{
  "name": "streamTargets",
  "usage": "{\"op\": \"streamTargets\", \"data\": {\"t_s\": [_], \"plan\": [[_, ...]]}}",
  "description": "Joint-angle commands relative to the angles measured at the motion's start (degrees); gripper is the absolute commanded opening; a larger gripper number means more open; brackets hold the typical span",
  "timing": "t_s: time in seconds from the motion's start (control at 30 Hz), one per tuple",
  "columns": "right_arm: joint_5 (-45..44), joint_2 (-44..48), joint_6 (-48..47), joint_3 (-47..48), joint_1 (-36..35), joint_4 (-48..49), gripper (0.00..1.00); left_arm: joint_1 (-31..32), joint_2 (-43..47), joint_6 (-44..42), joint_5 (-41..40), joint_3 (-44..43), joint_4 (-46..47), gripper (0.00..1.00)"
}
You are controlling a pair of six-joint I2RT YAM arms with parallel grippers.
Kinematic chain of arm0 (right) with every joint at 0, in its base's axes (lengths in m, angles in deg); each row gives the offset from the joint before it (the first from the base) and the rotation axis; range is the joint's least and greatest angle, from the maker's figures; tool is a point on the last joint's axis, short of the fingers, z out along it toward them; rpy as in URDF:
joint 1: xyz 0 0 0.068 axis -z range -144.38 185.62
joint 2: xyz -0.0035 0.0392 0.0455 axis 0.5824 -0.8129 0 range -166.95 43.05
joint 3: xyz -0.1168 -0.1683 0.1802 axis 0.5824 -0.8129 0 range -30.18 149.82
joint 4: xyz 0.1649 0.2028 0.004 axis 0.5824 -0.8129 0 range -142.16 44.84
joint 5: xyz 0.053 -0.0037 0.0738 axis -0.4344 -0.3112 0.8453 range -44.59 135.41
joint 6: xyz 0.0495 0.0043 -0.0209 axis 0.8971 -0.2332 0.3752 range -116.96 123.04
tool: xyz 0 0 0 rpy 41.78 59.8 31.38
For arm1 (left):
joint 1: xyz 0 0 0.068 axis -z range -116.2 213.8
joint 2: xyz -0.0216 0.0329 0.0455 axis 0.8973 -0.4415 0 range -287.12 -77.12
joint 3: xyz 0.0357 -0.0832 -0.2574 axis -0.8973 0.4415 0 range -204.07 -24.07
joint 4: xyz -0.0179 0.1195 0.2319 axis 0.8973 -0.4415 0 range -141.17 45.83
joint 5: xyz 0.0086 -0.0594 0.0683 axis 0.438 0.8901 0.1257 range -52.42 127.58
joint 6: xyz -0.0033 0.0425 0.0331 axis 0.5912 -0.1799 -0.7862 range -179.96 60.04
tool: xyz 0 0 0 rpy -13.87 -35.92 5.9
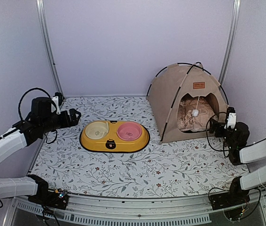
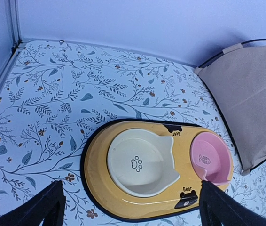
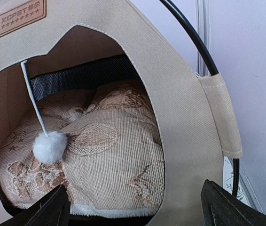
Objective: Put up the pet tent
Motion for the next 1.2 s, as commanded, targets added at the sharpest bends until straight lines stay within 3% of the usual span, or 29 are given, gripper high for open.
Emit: {"op": "streamTargets", "data": {"t_s": [0.0,0.3,0.4,0.47,0.5,0.6,0.73,0.8,0.93,1.03,1.17], "plan": [[4.3,-4.2,-2.7,5.9,0.9,1.0,0.99,-1.1,-0.1,1.2,-0.5,0.1,-0.9,0.99],[4.2,-6.4,-5.3,7.2,1.1,1.3,0.99,-3.7,-1.4,4.5,-7.0,0.4,-3.8,0.99],[2.8,-14.8,-6.3,0.5,1.4,23.3,0.99,-5.8,-2.3,4.9,-9.0,1.6,-1.7,1.00],[0.9,-12.4,-5.1,0.6,1.4,18.9,0.99,-7.8,-3.6,5.0,-10.5,2.3,0.1,1.00],[1.3,-13.3,-5.0,0.1,1.4,21.6,0.99,-8.9,-4.3,4.7,-11.7,2.9,1.3,1.00],[0.8,-13.2,-5.1,0.4,1.4,20.7,0.99,-11.8,-5.8,-0.9,-13.9,8.1,13.4,0.99],[-0.9,-13.0,-4.8,-0.2,1.4,21.6,0.99,-12.9,-8.4,-13.1,-19.3,18.9,43.4,0.99],[-1.3,-12.9,-4.6,-0.6,1.5,22.4,0.99,-13.4,-11.2,-15.9,-21.9,22.6,53.6,0.99],[0.8,-13.3,-5.0,0.3,1.4,21.8,0.99,-13.4,-17.2,-21.0,-23.1,24.9,65.7,0.99],[5.0,-13.6,-6.6,3.8,1.4,15.4,0.99,-13.5,-19.7,-22.9,-23.2,29.0,77.5,0.99],[5.2,-13.4,-7.0,3.7,1.4,14.8,0.99,-13.6,-23.7,-24.4,-18.6,32.4,90.4,1.00]]}}
